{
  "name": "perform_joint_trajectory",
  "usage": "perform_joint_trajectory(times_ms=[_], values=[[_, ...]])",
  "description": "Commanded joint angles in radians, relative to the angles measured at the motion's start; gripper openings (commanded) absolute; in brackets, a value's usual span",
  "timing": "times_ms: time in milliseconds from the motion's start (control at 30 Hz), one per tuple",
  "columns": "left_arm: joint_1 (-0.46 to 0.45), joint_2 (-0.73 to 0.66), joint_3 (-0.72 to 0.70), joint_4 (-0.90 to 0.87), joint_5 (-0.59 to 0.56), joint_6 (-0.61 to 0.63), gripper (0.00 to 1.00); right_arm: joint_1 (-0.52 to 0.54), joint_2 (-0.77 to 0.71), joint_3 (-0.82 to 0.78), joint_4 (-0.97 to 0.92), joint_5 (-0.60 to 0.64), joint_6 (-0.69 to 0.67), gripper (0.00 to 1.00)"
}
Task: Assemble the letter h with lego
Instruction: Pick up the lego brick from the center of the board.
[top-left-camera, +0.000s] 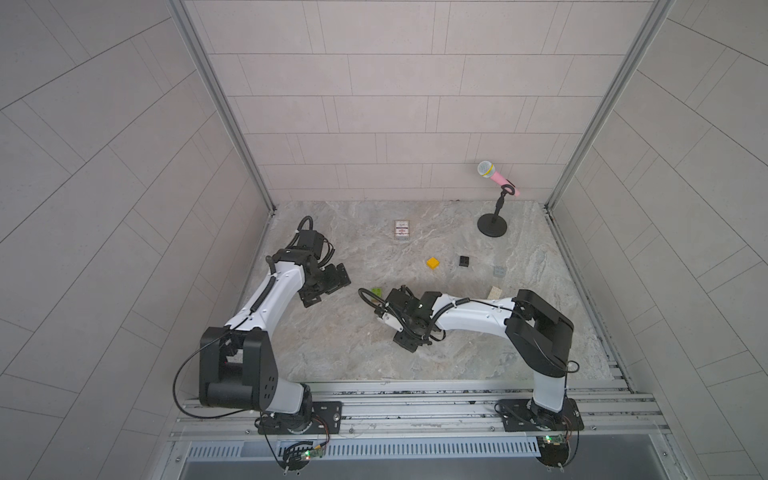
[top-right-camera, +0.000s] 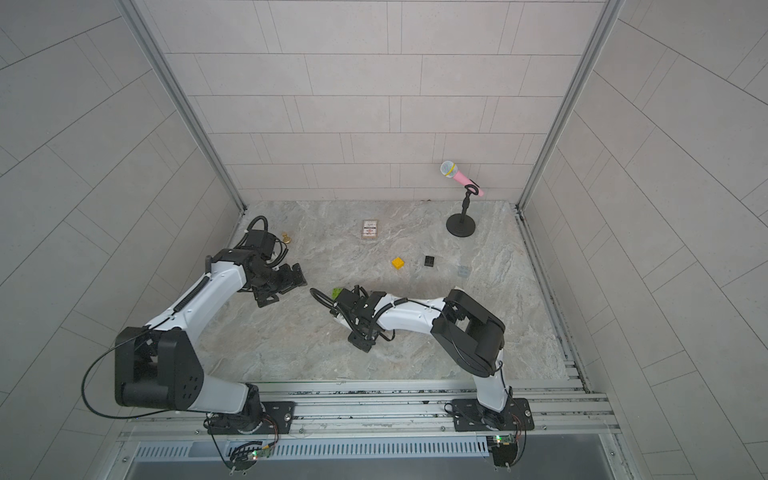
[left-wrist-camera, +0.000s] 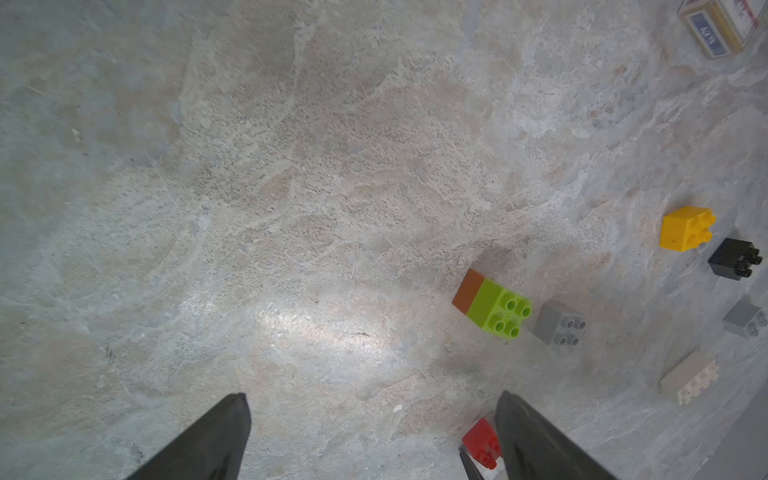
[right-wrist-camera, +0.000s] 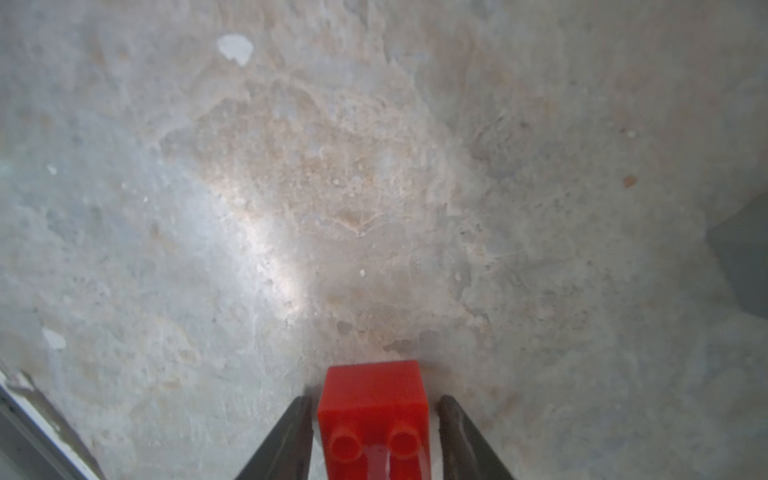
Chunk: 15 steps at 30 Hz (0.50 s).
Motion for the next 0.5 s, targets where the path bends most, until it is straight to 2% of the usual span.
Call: perform_joint_trajectory(times_ms=[0, 200, 267, 367, 467], values=[[-0.005, -0.022, -0.008, -0.008, -0.005, 0.002, 1.00, 0.002, 0.011, 0.019, -0.037, 0.030, -0.027, 0.40], [-0.004, -0.019, -0.007, -0.008, -0.003, 0.001, 1.00, -0.031, -0.051, 0.024, -0.063, 0.053, -0.060, 0.11], [-0.005, -0.019, -0.007, -0.007, -0.002, 0.000, 1.00, -0.062, -0.088, 0.033, -0.064, 0.017, -0.038, 0.08], [-0.004, -0.019, -0.007, -0.008, -0.001, 0.001, 1.00, -0.117, -0.141, 0.060, -0.053, -0.024, 0.076, 0.06], [-0.004, -0.022, -0.008, -0.008, -0.001, 0.000, 1.00, -0.152, -0.166, 0.107, -0.064, 0.087, 0.283, 0.05]])
